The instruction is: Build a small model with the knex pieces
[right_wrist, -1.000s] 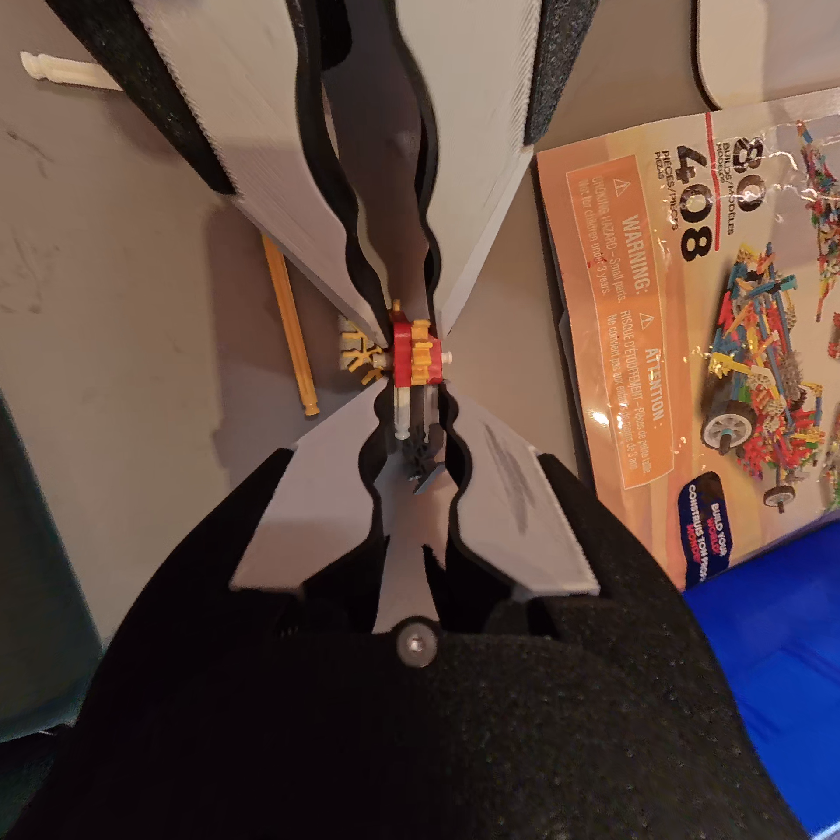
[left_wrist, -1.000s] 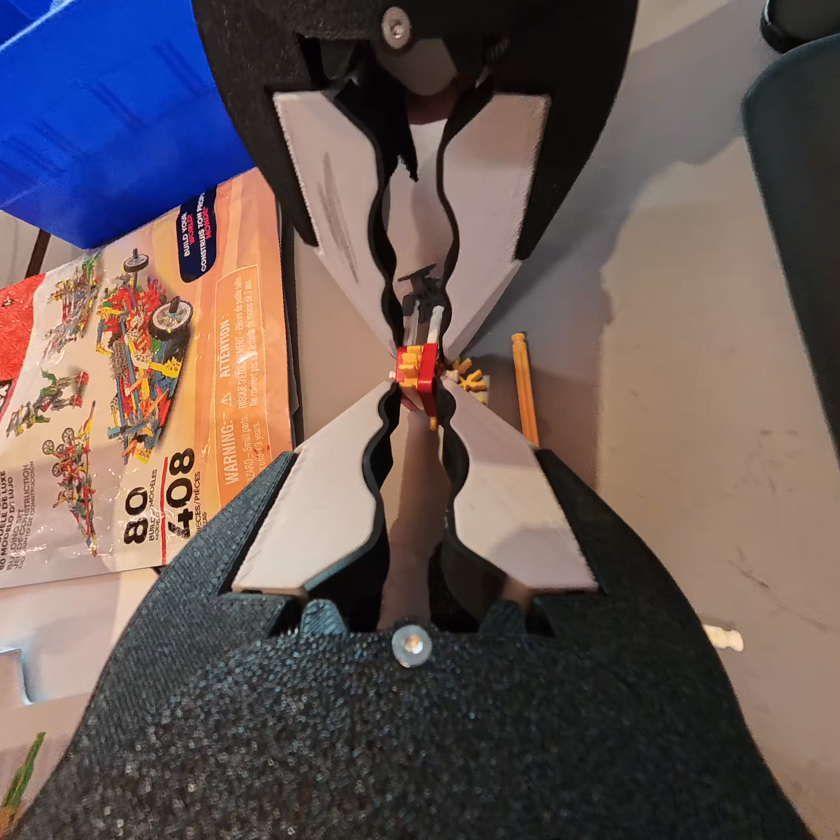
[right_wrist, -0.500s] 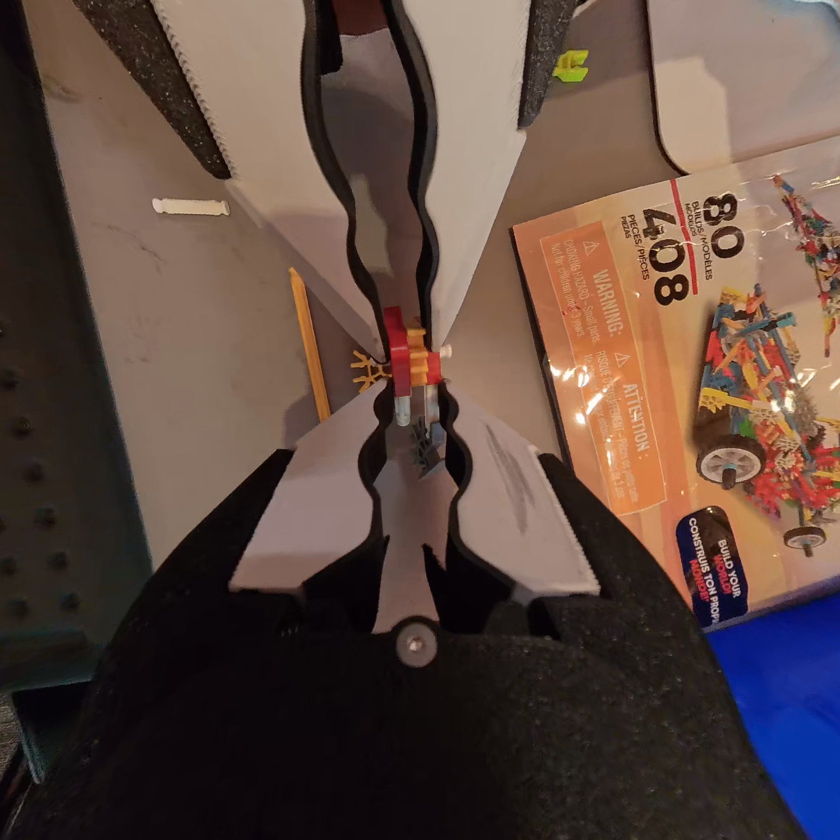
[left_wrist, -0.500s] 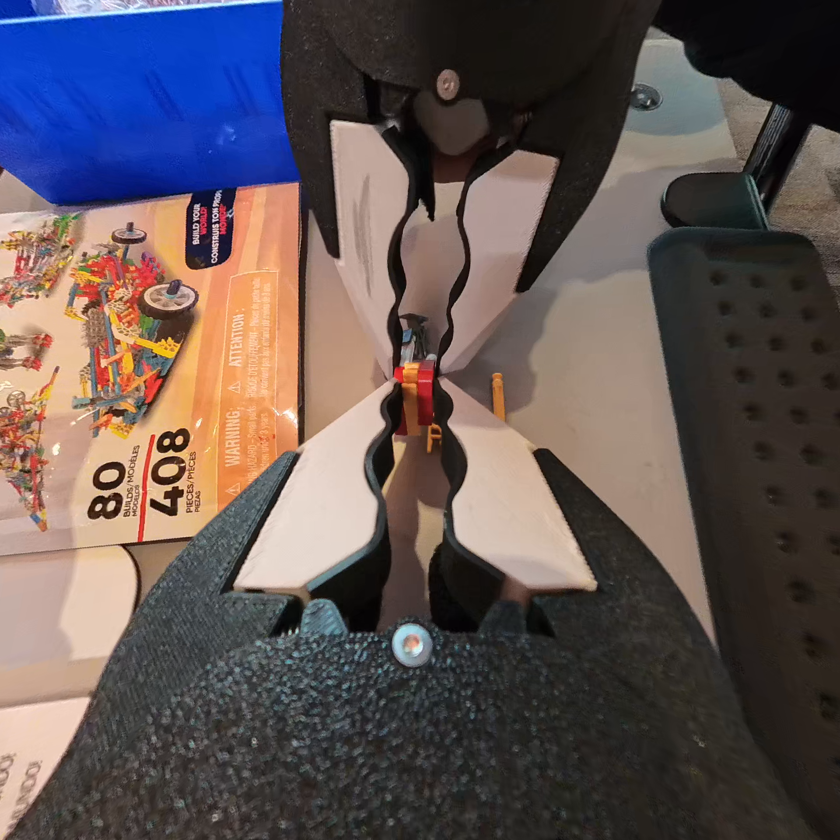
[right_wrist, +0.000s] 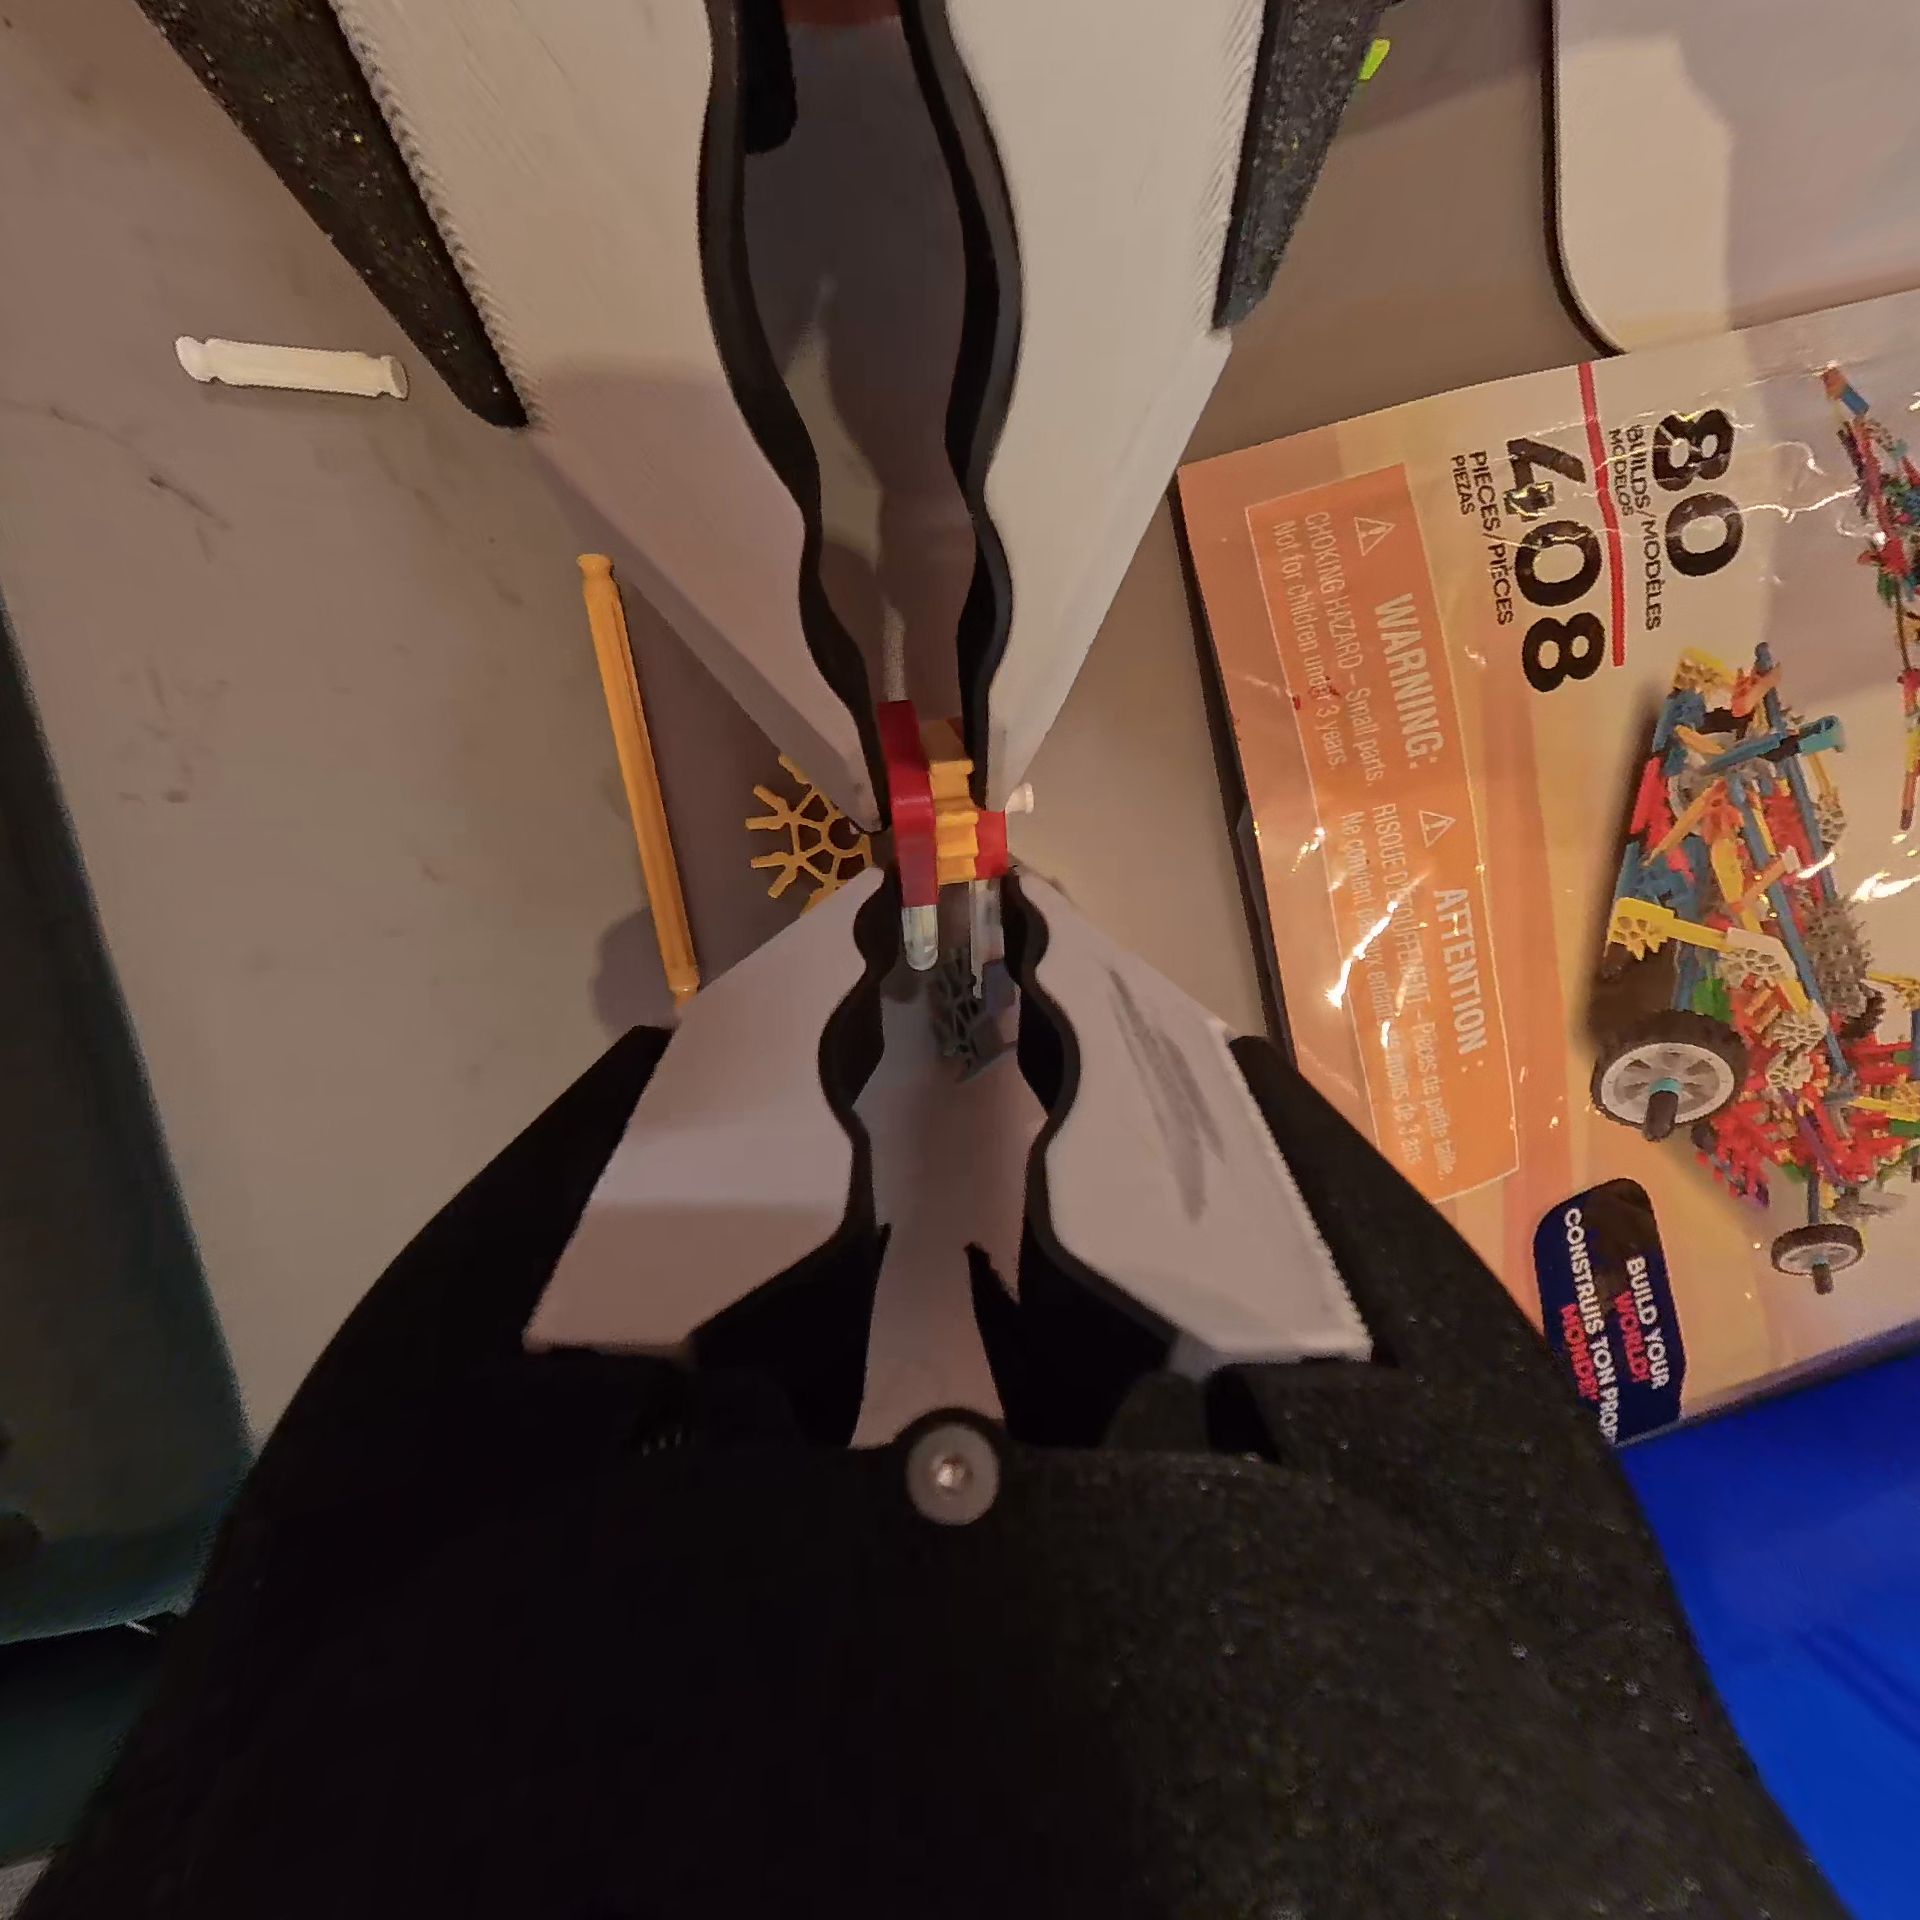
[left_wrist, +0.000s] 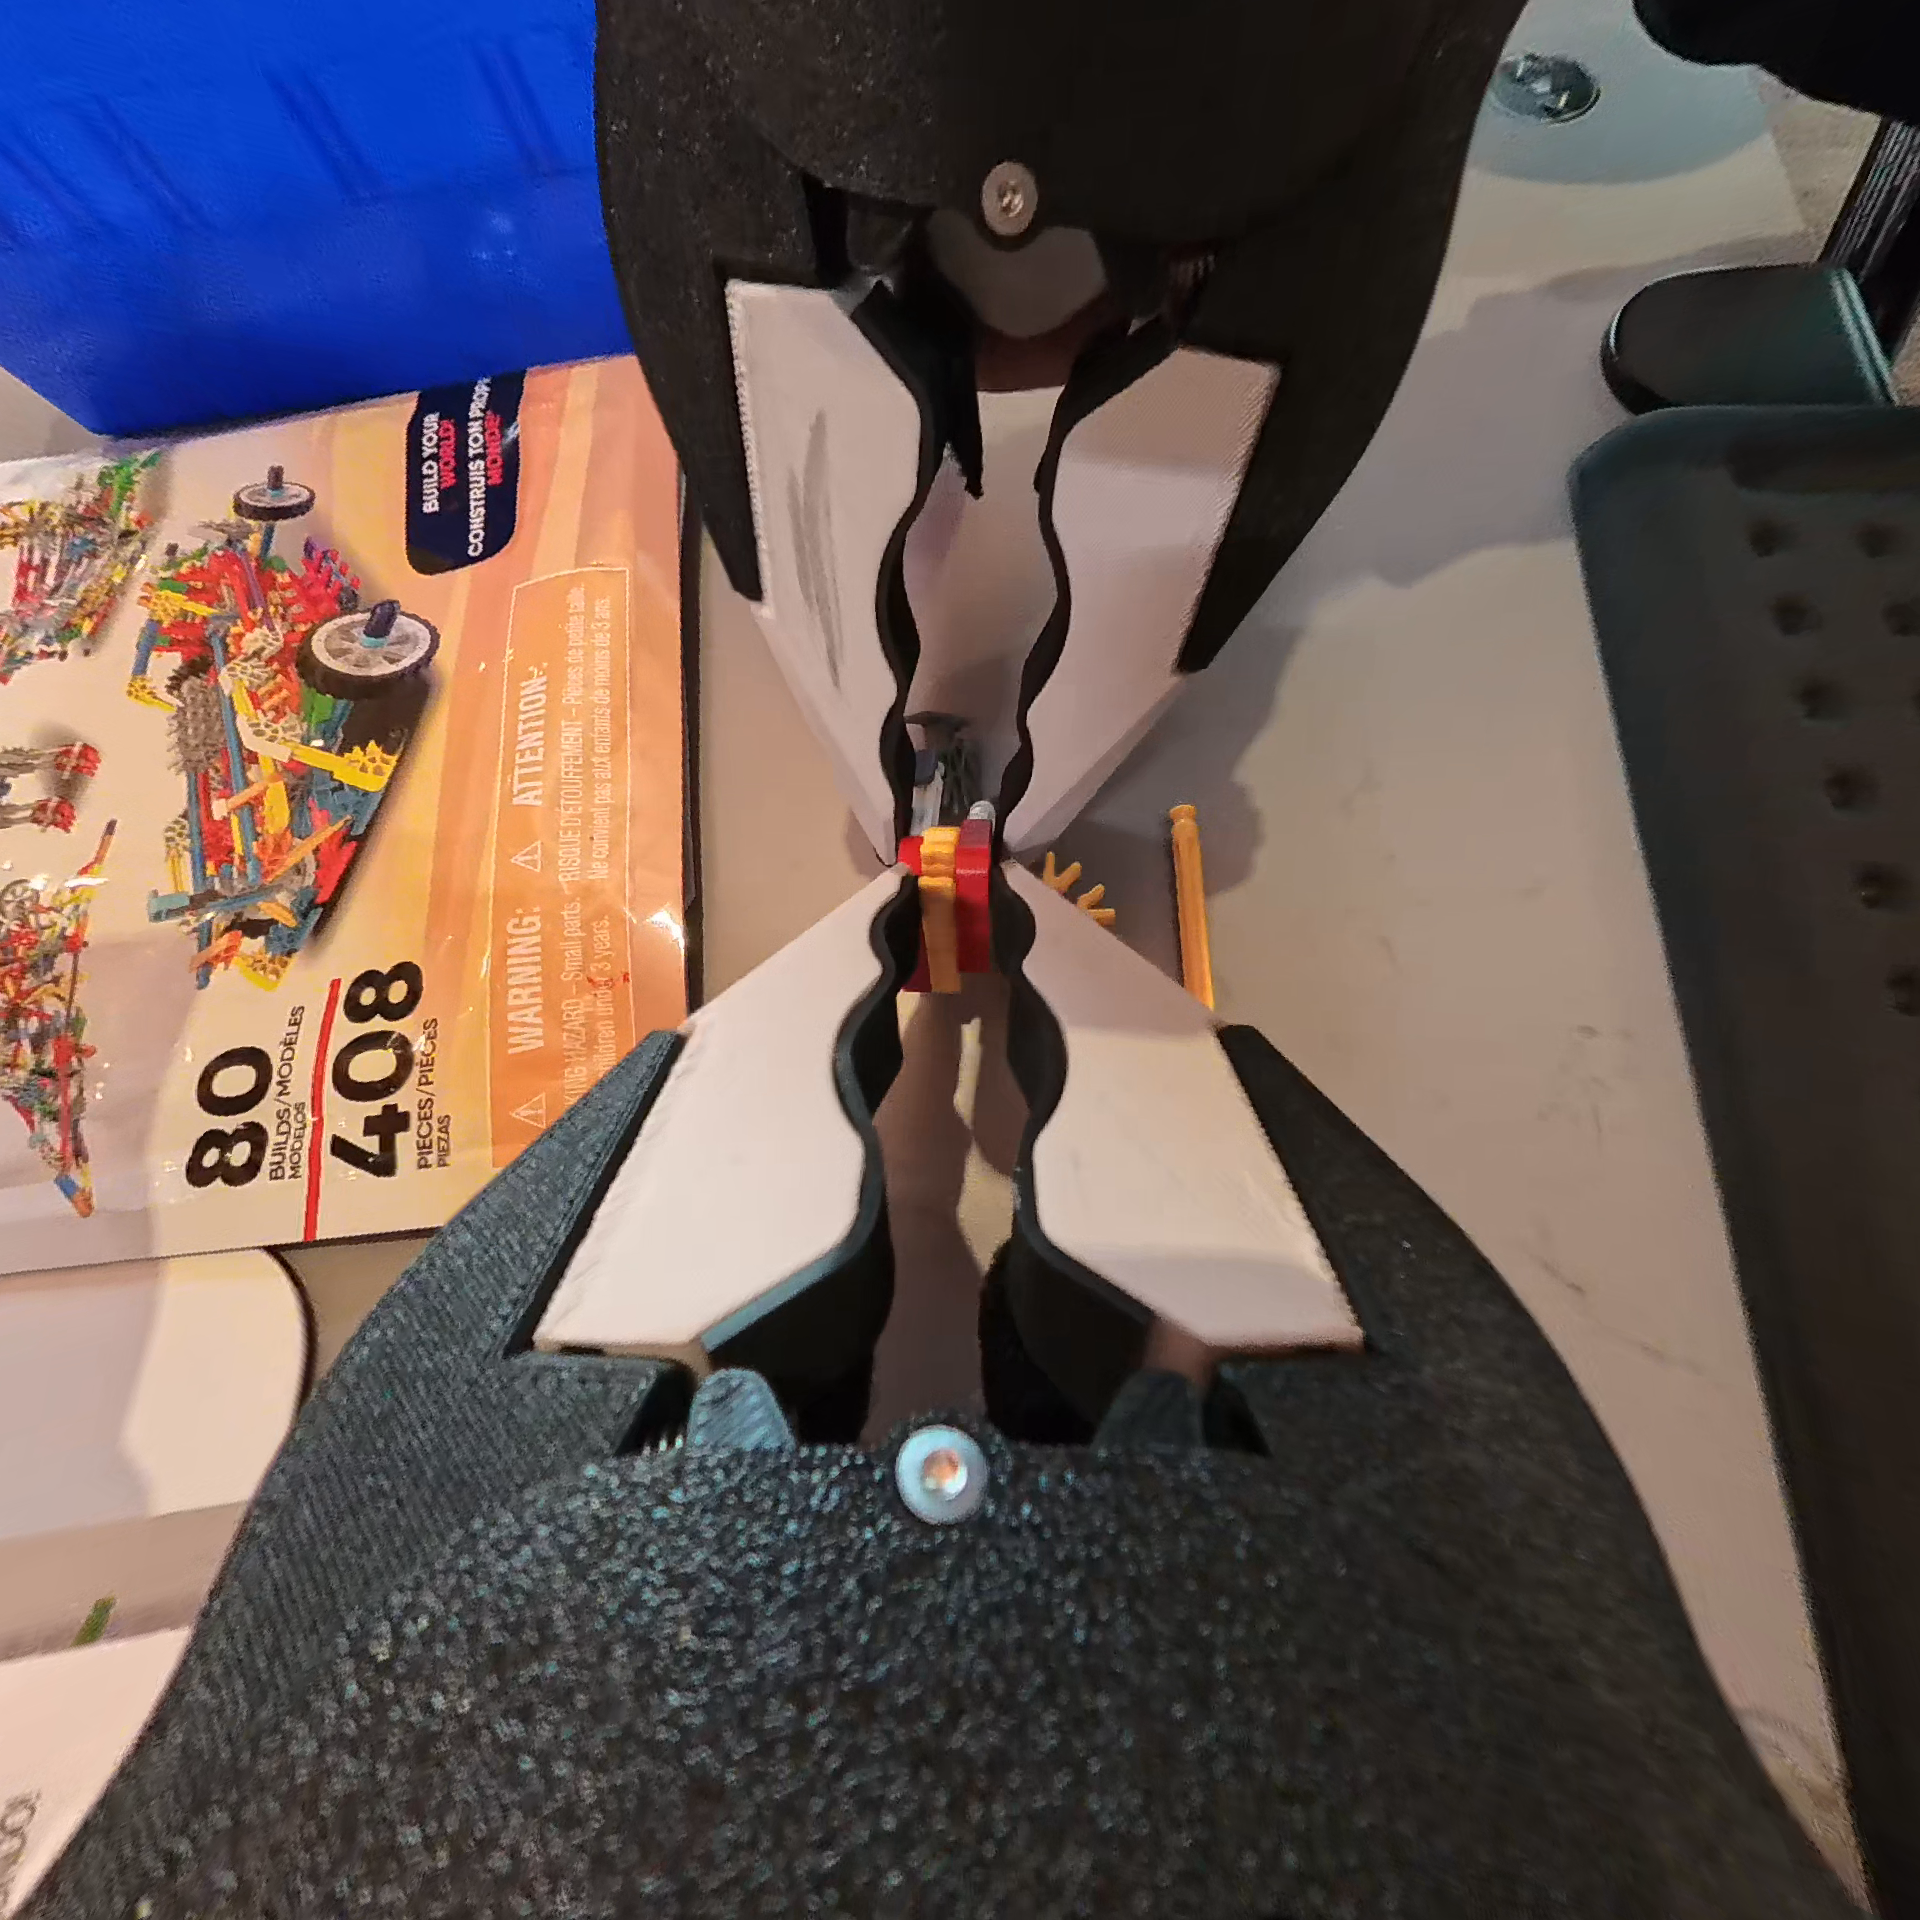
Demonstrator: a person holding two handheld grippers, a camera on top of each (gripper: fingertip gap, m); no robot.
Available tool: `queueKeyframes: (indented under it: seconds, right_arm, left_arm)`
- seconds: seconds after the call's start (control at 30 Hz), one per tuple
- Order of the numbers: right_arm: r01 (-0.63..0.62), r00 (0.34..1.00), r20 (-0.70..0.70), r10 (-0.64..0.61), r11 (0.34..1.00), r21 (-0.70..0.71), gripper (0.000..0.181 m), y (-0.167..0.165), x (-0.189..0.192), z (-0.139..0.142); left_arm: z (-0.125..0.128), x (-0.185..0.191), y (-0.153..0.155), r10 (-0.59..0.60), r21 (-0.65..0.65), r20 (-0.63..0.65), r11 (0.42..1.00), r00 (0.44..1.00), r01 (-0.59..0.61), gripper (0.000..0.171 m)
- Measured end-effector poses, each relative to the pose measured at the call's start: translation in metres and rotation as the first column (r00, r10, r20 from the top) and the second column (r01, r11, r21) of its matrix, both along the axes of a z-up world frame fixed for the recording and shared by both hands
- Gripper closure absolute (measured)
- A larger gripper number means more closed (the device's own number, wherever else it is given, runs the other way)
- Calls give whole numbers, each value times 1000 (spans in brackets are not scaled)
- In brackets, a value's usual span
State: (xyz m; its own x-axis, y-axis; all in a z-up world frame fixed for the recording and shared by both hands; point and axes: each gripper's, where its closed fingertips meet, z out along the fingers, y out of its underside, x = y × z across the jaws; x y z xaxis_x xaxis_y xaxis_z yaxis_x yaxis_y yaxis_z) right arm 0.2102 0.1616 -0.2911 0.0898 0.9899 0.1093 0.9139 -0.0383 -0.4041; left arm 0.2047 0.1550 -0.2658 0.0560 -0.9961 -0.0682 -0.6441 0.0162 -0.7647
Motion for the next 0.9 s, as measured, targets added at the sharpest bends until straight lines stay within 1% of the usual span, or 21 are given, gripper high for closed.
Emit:
queueKeyframes:
  seconds: [0.17, 0.27, 0.33, 0.47, 0.63, 0.73, 0.8, 0.9]
  right_arm:
    - [-17, 1000, 11, 17, 998, 61, 163, 2, -4, -2]
    - [-44, 996, 79, 35, 992, 120, 161, 5, -4, -10]
    - [-66, 993, 108, 51, 987, 147, 162, 4, -5, -12]
    - [-55, 995, 92, 41, 986, 157, 159, 5, -5, -10]
    - [-18, 999, 42, 12, 987, 162, 157, 3, -3, 2]
    - [7, 999, 51, -16, 983, 184, 156, 3, 7, 8]
    - [26, 998, 48, -36, 979, 202, 156, 2, 13, 14]
    - [49, 999, 8, -51, 976, 211, 156, -4, 15, 24]
  left_arm:
    - [-3, -6, 0, -2, 29, -20, 1000, 1000, 3, 159]
    - [-16, -7, 1, -2, 83, -53, 996, 999, 6, 159]
    - [-15, -6, -1, 8, 65, -20, 998, 1000, -7, 159]
    - [-15, -6, 1, 13, 81, -29, 997, 1000, -10, 159]
    - [-15, -7, 3, 22, 112, -44, 994, 999, -17, 158]
    - [-16, -9, 5, 36, 113, -57, 993, 998, -30, 146]
    - [-14, -10, 3, 33, 113, -57, 993, 998, -26, 146]
    - [-14, -13, 2, 39, 120, -74, 992, 997, -30, 143]
